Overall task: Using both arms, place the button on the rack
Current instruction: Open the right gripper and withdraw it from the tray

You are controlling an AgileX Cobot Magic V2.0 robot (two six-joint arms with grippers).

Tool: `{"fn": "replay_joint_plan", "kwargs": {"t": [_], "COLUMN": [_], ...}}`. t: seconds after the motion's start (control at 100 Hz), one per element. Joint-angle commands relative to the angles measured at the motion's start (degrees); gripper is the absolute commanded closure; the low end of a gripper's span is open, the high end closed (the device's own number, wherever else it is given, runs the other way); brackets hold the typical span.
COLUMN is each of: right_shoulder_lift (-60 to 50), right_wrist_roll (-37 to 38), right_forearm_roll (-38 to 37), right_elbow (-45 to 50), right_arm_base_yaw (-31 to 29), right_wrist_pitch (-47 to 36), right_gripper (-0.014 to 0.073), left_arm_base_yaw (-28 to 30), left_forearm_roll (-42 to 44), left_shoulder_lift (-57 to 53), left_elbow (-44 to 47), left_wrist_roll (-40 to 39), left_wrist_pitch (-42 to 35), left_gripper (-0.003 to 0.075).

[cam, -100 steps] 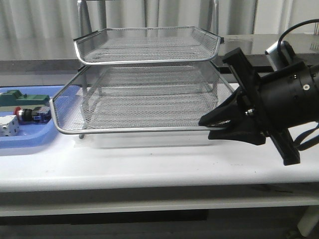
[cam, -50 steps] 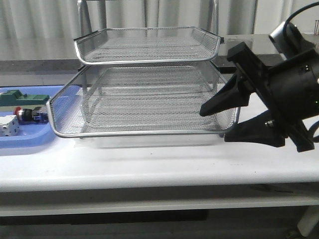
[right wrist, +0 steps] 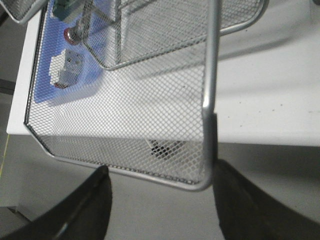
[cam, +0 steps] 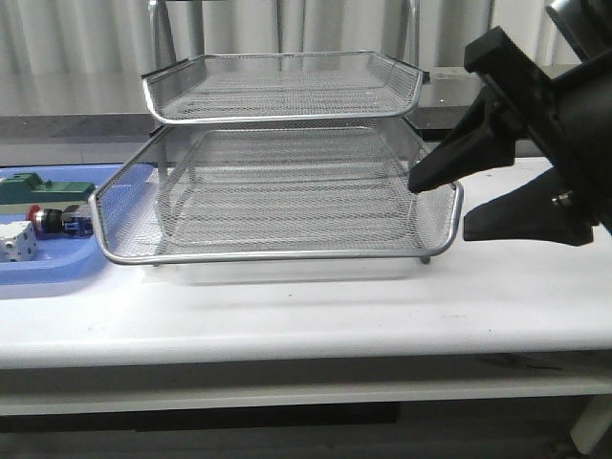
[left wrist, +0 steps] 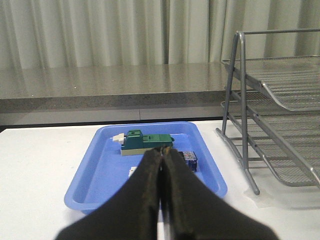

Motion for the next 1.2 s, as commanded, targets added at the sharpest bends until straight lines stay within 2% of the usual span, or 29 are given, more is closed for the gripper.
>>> {"fn": "replay_joint_plan", "kwargs": {"t": [0.0,0.23,0.46,0.69,0.83,1.02,1.19], "right_shoulder_lift": [-4.2,-11.9,-19.8,-26.5,-31.2,-39.3,-46.5], "right_wrist_roll": [4.1,17.3,30.8,50.1,58.7,66.0,66.8], "right_forearm_roll": [-5.7,-24.5,-43.5,-70.8,-83.9,-94.4,-96.0], "right_elbow": [-1.1,-1.1,-1.9,-5.9,-7.6,-8.1,-8.1], "right_arm_base_yaw": [0.1,0.1,0.1,0.1,0.1,0.1,0.1], "right_wrist_pitch": [-0.1,-4.5,-3.6,5.0,10.0,16.1,20.9], "right_gripper": [0.0137,0.0137,0.0139,0.0139,0.0139,0.0139,0.0139], "left_arm_base_yaw": [0.0,0.0,0.0,0.0,0.0,0.0,0.0], "left_forearm_roll": [-0.1,-0.1,-0.1,-0.1,-0.1,-0.1,-0.1], "left_shoulder_lift": [-1.8,-1.8,-1.8,-1.8,-1.8,-1.8,-1.8], "left_elbow": [3.1,3.1,3.1,3.1,3.1,3.1,3.1], "left_wrist_roll": [-0.5,-0.5,-0.5,-0.5,-0.5,-0.5,-0.5], "left_wrist_pitch": [-4.7,-4.7,-4.7,-4.7,-4.7,-4.7,-4.7], "left_gripper": [0.0741,0.0741,0.0741,0.0741,0.0741,0.0741,0.0741]}}
